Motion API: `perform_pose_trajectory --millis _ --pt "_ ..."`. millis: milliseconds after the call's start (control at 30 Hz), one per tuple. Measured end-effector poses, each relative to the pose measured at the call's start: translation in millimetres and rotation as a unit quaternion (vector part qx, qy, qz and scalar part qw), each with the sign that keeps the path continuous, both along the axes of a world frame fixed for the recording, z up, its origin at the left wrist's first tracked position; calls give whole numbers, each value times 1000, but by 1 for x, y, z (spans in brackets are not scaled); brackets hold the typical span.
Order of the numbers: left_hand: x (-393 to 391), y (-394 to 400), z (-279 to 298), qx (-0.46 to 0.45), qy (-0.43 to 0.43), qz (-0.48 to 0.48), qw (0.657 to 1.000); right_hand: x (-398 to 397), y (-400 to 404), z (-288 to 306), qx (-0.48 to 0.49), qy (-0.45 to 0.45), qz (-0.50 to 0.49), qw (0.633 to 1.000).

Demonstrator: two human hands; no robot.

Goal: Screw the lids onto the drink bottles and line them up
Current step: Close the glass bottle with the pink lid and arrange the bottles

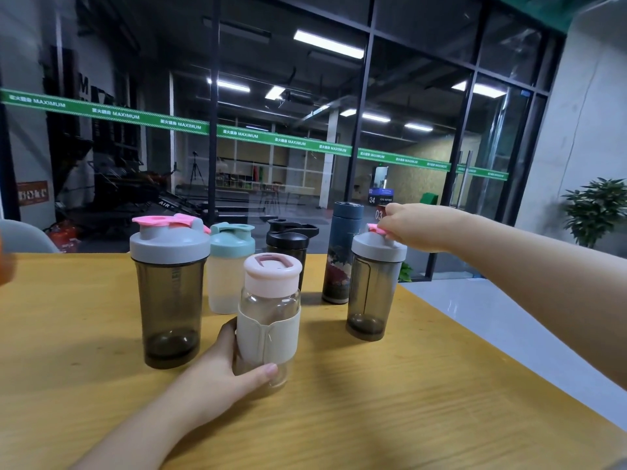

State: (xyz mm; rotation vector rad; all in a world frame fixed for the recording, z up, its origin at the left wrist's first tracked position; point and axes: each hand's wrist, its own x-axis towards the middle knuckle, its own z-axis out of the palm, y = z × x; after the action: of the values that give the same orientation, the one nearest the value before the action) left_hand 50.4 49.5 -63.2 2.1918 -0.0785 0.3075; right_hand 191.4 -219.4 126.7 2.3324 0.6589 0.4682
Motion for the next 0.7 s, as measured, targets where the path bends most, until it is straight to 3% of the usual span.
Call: perform_pose_trajectory --millis 200,333,433,567,700 --pt "-1 1 -2 0 2 -1 1000 -6 13 -9 45 -45 2 998" --pt "-1 1 -1 5 -4 0 1000 -5 16 -15 154 -79 19 985" --pt "1 3 -1 3 4 0 1000 4 11 -19 283 9 36 959" --pt "7 9 -6 -5 33 -5 999 11 6 -27 375 145 41 915" --pt "9 10 -7 -15 34 -8 999 18 -2 -29 376 146 49 914"
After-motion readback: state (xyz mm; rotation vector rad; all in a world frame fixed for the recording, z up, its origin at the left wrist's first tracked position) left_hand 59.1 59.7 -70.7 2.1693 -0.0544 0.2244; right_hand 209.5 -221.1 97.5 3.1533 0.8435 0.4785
